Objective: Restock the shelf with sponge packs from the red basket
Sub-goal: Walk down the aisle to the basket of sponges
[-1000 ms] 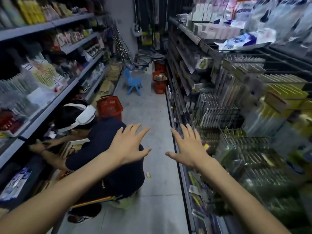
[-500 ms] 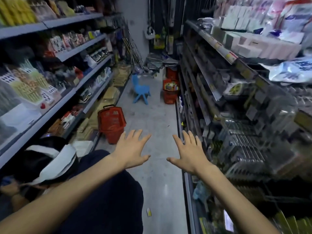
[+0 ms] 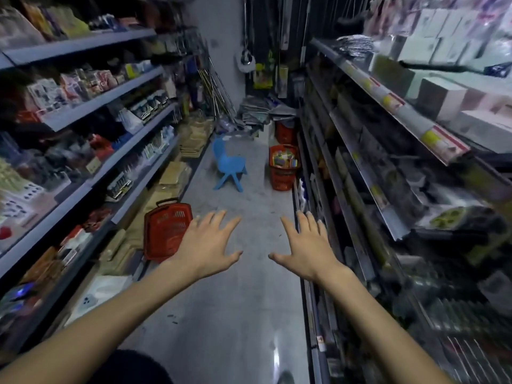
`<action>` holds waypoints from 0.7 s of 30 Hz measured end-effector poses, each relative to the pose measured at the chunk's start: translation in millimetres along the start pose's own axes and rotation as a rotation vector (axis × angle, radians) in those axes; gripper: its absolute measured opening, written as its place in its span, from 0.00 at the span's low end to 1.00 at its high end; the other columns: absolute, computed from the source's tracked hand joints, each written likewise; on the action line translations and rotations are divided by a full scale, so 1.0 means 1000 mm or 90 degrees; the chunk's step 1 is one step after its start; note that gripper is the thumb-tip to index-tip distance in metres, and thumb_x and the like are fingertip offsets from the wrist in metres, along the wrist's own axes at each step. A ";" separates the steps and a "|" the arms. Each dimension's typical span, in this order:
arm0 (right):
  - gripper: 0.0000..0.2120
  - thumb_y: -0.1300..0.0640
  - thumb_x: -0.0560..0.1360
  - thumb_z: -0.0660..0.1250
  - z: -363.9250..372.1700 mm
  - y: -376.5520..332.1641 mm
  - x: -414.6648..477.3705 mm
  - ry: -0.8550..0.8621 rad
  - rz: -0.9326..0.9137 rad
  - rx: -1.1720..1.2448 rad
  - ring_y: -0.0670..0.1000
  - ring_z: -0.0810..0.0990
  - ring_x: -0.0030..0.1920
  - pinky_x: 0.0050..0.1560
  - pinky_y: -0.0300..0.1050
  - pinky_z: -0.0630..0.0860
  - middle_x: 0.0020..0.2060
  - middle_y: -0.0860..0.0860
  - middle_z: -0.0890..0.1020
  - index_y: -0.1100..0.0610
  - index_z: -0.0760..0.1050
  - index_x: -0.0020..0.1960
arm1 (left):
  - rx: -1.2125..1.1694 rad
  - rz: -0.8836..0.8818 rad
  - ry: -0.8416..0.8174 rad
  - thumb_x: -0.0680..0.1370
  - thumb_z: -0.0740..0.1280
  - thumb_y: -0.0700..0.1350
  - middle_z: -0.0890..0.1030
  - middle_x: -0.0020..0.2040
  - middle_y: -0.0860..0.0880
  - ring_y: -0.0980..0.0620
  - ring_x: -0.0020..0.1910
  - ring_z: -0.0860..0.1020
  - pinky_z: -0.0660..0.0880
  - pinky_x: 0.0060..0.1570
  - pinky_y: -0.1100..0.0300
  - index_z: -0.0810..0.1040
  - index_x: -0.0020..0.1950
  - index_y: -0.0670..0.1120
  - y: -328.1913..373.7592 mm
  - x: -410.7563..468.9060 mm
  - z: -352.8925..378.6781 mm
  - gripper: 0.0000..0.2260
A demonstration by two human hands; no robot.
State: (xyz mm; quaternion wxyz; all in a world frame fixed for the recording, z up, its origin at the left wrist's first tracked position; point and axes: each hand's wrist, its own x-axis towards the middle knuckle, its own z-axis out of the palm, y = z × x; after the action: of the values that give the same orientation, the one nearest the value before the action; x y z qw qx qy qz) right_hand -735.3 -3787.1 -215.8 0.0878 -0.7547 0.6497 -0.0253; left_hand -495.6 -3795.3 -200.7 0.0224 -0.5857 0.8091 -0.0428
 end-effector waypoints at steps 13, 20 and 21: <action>0.45 0.30 0.75 0.63 -0.041 0.050 0.315 0.008 -0.038 0.054 0.63 0.44 0.82 0.80 0.60 0.45 0.82 0.60 0.50 0.49 0.50 0.83 | -0.005 -0.050 -0.006 0.77 0.60 0.69 0.60 0.81 0.44 0.43 0.79 0.60 0.59 0.77 0.44 0.54 0.83 0.54 -0.081 0.283 0.000 0.38; 0.44 0.31 0.76 0.63 -0.031 0.065 0.485 -0.011 -0.026 0.072 0.61 0.46 0.82 0.81 0.58 0.46 0.82 0.59 0.51 0.49 0.50 0.83 | -0.033 -0.035 -0.003 0.79 0.61 0.66 0.61 0.80 0.44 0.43 0.79 0.61 0.61 0.76 0.45 0.55 0.83 0.53 -0.157 0.436 0.028 0.36; 0.44 0.31 0.76 0.63 -0.029 0.068 0.511 -0.007 -0.018 0.074 0.61 0.47 0.82 0.81 0.57 0.47 0.82 0.59 0.52 0.49 0.50 0.83 | -0.042 -0.023 0.014 0.79 0.62 0.65 0.62 0.79 0.44 0.43 0.78 0.62 0.62 0.76 0.46 0.56 0.82 0.53 -0.170 0.460 0.033 0.35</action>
State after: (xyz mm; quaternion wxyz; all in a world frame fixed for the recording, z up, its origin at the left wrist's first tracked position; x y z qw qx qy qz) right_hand -726.9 -4302.4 -237.2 0.1345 -0.7575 0.6361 -0.0598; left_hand -475.5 -4286.7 -211.4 -0.0064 -0.6004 0.7993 -0.0228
